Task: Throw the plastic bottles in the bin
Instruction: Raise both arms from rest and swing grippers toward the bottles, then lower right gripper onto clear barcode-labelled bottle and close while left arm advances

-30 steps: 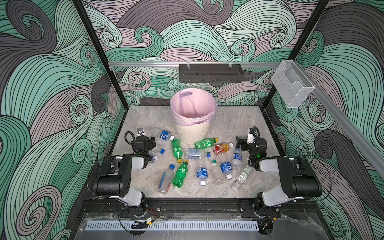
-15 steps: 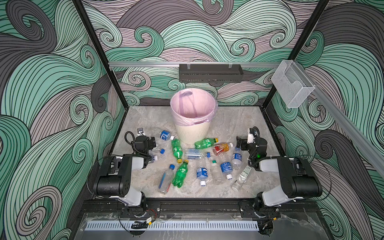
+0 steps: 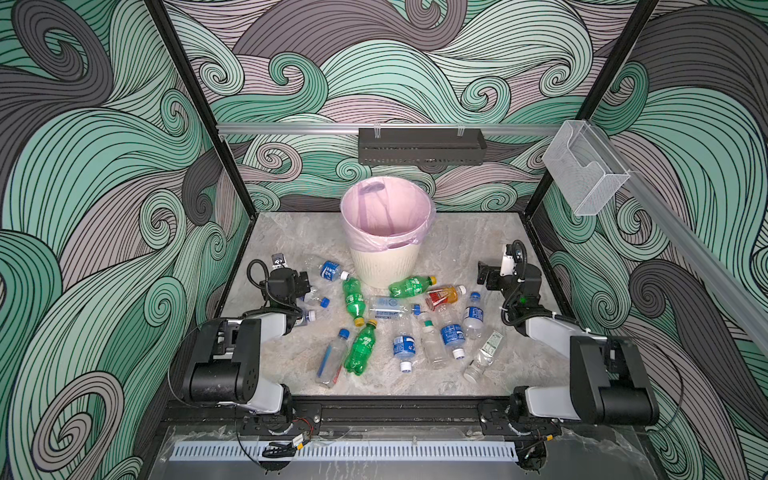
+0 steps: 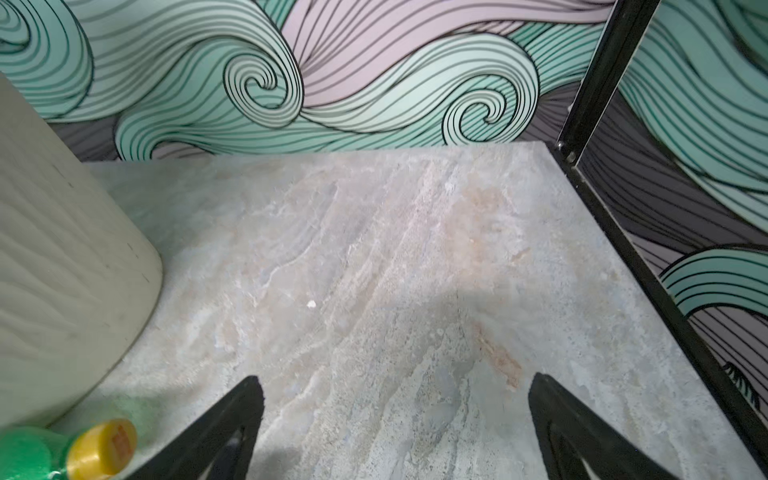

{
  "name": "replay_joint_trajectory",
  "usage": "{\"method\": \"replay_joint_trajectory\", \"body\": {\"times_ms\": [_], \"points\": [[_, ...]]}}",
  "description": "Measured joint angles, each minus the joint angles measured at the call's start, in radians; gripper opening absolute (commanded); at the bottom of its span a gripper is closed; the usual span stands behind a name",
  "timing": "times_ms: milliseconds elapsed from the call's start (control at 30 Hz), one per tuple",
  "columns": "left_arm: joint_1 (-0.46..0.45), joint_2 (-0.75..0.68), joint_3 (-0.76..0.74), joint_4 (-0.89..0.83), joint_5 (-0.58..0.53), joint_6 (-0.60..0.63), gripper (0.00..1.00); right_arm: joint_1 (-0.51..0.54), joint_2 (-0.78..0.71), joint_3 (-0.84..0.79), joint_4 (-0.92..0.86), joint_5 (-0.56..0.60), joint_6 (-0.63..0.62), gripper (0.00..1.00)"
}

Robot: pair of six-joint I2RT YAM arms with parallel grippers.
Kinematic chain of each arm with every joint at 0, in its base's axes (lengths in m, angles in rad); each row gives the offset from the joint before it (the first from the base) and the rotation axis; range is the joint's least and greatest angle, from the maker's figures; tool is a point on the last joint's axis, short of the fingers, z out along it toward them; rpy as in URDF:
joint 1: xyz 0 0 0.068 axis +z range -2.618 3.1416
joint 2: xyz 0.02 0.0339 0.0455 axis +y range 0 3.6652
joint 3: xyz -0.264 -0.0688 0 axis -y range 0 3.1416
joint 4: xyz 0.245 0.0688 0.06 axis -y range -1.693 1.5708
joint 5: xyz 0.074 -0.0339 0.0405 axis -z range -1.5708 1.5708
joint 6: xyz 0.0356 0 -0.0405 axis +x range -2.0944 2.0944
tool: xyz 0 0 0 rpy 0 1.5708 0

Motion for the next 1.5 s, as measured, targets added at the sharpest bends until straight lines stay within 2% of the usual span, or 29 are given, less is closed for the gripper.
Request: {"method": "replay_joint_trajectory", "body": {"times_ms": [200,433,600,800,1000,1500], "points": [[-0.005,-0.154,0.183,-0.258,-0.039,-0.047,0.99,0.003,-0.127,0.09,-0.283,0.094,0.101,1.0],[-0.024,-0.198,0.436,-0.669,-0.027,-0.128,0.99,0.013,-0.245,0.325,-0.759,0.17,0.245,1.0],[-0.027,-0.236,0.54,-0.925,0.043,-0.14,0.99,0.014,-0.28,0.429,-1.067,0.152,0.316,1.0],[-0.027,-0.38,0.539,-1.138,0.113,-0.138,0.99,0.055,-0.357,0.403,-1.324,0.091,0.379,0.97],[-0.027,-0.493,0.532,-1.25,0.171,-0.127,0.99,0.089,-0.469,0.331,-1.442,0.043,0.458,0.94],[-0.027,-0.497,0.487,-1.315,0.24,-0.115,0.99,0.117,-0.505,0.112,-1.464,-0.036,0.641,0.82]]}}
